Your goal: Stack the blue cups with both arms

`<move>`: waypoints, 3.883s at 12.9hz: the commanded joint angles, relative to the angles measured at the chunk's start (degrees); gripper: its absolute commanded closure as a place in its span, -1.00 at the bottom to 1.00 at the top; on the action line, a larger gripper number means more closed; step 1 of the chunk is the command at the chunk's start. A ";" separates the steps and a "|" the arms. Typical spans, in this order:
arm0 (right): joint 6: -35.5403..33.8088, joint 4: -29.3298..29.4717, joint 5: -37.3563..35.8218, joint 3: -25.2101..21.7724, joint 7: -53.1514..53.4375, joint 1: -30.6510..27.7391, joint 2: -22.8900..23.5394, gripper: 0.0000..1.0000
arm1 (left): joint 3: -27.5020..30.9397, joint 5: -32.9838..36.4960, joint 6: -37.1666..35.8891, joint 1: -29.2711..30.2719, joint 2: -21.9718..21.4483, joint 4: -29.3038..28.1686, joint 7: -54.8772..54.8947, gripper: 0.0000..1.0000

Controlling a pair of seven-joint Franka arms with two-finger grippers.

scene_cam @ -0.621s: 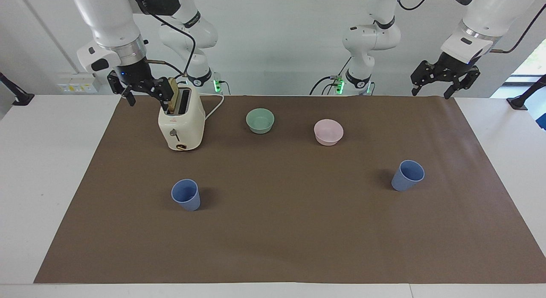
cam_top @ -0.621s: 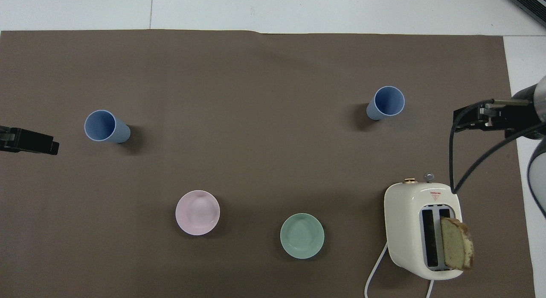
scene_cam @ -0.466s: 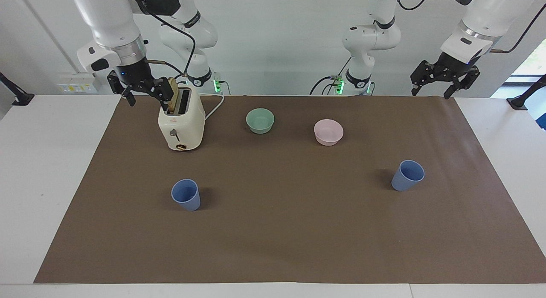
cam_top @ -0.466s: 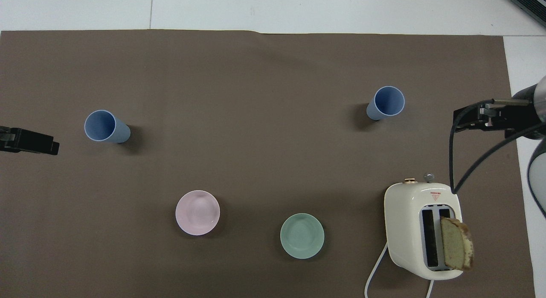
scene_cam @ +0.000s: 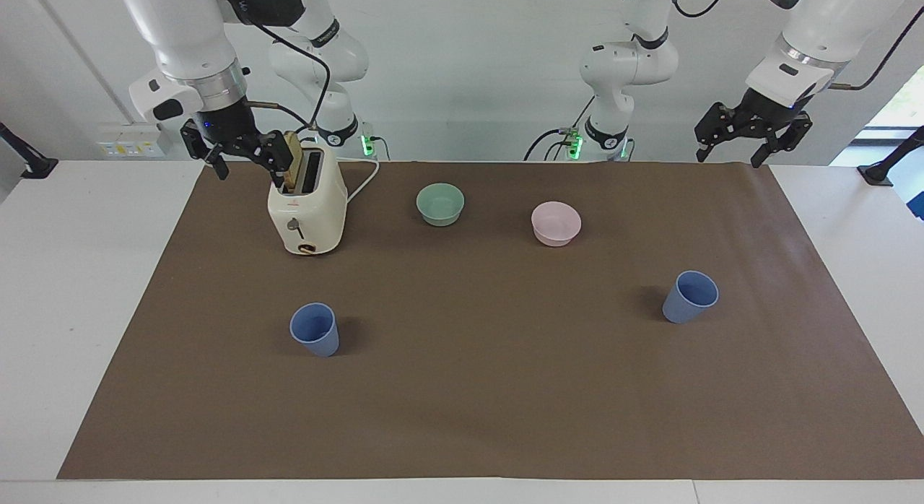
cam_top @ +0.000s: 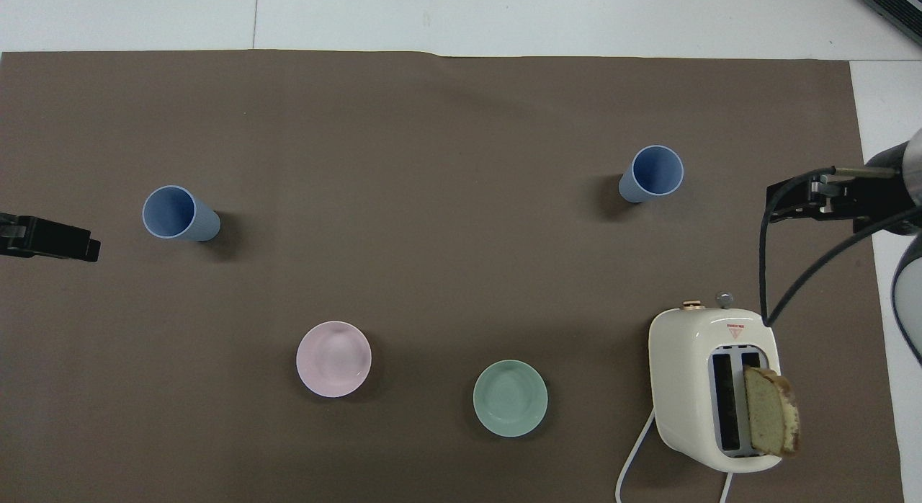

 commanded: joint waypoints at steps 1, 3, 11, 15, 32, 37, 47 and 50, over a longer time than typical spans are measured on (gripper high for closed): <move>0.55 -0.32 -0.12 0.38 0.08 -0.65 -0.29 -1.00 | -0.08 0.85 1.23 0.08 -1.38 -2.20 0.53 -1.00; 0.55 -0.40 -0.03 0.38 0.08 -0.74 -0.38 -1.00 | 0.01 0.85 2.28 0.25 -0.68 -2.55 0.36 -1.00; 0.64 -0.67 0.15 0.38 0.08 -0.83 -0.47 -1.00 | 0.18 0.41 19.50 3.33 5.37 -7.39 -10.17 -1.00; 0.64 -0.76 0.15 0.38 -0.01 -0.83 -0.47 -1.00 | 0.27 0.41 22.94 5.18 10.65 -7.83 -13.53 -1.00; 0.72 -0.76 0.15 0.38 -0.45 -0.83 -0.47 -1.00 | 0.18 0.33 39.03 5.44 17.34 -21.28 -12.74 0.97; 0.64 -0.76 0.15 0.38 -0.45 -0.83 -0.47 -1.00 | 0.18 0.68 36.75 5.27 17.78 -17.42 -10.98 1.00; 0.64 -0.76 0.15 0.21 -0.45 -1.18 -0.47 -1.00 | -4.55 0.59 14.33 -2.45 14.97 0.69 -29.48 1.00; 0.64 -0.76 0.15 0.21 -0.45 -1.18 -0.56 -1.00 | -4.74 0.41 15.65 -10.27 14.88 0.35 -39.95 1.00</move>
